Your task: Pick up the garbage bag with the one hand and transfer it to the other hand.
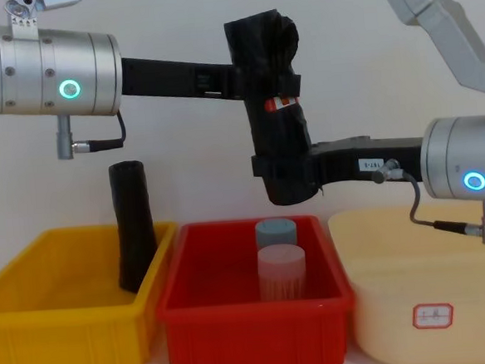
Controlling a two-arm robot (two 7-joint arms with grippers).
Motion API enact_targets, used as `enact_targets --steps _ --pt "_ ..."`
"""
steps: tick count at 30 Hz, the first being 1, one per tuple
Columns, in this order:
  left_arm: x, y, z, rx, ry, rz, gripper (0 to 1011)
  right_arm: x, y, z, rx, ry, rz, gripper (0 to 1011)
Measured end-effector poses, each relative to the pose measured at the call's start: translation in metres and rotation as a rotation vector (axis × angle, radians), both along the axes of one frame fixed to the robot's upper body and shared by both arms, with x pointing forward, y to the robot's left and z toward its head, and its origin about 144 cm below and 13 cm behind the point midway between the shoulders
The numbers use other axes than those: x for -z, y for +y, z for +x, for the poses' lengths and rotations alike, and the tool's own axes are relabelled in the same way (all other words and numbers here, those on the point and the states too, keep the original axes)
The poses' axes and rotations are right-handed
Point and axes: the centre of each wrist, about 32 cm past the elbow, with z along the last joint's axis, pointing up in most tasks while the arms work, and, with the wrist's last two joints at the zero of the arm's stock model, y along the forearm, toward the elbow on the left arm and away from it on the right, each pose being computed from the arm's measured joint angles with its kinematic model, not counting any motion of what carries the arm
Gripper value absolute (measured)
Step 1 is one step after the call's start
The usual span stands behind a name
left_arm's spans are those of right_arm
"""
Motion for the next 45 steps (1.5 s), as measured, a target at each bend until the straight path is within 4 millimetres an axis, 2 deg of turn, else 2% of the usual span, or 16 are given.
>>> enact_targets --steps 16,20,29,30,32,34,38,45 --pt "0.000 0.000 0.000 0.000 0.000 0.000 414 0.000 0.000 0.001 0.000 0.001 0.003 597" --pt "0.000 0.000 0.000 0.001 0.000 0.000 503 0.000 -0.001 0.000 0.000 0.003 0.005 593" --pt "0.000 0.000 0.000 0.001 0.000 0.000 791 0.000 -0.002 -0.002 -0.005 0.005 0.015 593" --pt "0.000 0.000 0.000 0.001 0.000 0.000 848 0.000 -0.002 -0.002 -0.005 0.005 0.015 593" --pt "0.000 0.000 0.000 0.001 0.000 0.000 875 0.000 -0.002 -0.003 -0.005 0.005 0.017 593" --pt "0.000 0.000 0.000 0.001 0.000 0.000 944 0.001 -0.003 -0.004 -0.004 0.005 0.018 593" --pt "0.000 0.000 0.000 0.001 0.000 0.000 1002 0.001 -0.005 -0.006 0.004 0.005 0.021 593" --pt "0.000 0.000 0.000 0.000 0.000 0.000 1001 0.001 -0.011 -0.009 0.024 0.002 0.025 593"
